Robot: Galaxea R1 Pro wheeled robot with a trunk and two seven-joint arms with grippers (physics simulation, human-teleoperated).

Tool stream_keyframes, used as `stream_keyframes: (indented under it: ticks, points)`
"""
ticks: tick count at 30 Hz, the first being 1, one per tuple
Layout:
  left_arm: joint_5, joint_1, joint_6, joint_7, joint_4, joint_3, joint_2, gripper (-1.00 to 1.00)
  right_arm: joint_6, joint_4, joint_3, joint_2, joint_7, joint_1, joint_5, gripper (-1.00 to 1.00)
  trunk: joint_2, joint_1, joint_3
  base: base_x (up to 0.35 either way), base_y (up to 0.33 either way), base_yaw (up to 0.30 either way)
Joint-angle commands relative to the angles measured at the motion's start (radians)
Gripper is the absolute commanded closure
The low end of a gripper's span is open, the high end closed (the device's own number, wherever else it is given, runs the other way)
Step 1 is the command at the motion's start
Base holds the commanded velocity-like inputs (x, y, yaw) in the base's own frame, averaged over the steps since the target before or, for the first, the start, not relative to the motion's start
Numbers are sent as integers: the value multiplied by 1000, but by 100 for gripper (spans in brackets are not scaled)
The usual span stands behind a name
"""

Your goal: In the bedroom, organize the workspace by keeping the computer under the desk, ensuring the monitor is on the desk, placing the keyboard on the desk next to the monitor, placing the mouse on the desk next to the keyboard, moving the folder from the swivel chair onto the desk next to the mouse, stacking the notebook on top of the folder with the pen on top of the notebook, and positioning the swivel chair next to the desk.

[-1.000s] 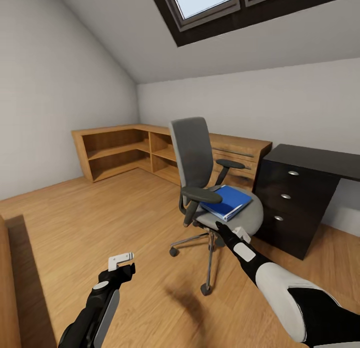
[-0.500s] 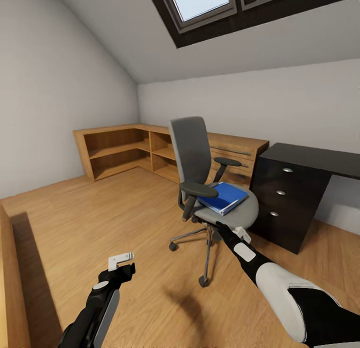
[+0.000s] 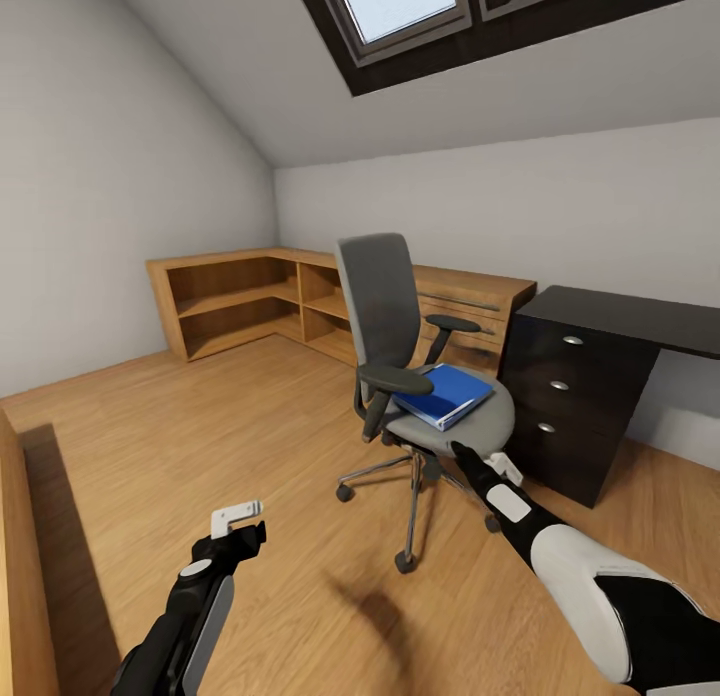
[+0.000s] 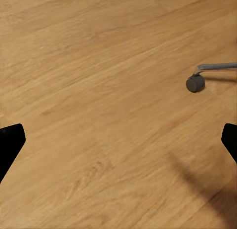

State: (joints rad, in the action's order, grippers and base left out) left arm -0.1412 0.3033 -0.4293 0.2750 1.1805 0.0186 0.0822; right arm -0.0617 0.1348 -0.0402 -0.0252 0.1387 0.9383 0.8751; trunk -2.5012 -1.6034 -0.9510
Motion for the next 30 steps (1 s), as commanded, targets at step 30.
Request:
stream_keyframes:
  ticks: [30]
  points:
    - [-8, 0, -5, 9, -1, -17, 31, -100, -15, 3, -5, -48, 7, -1, 5, -100, 0, 0, -1, 12, -2, 0]
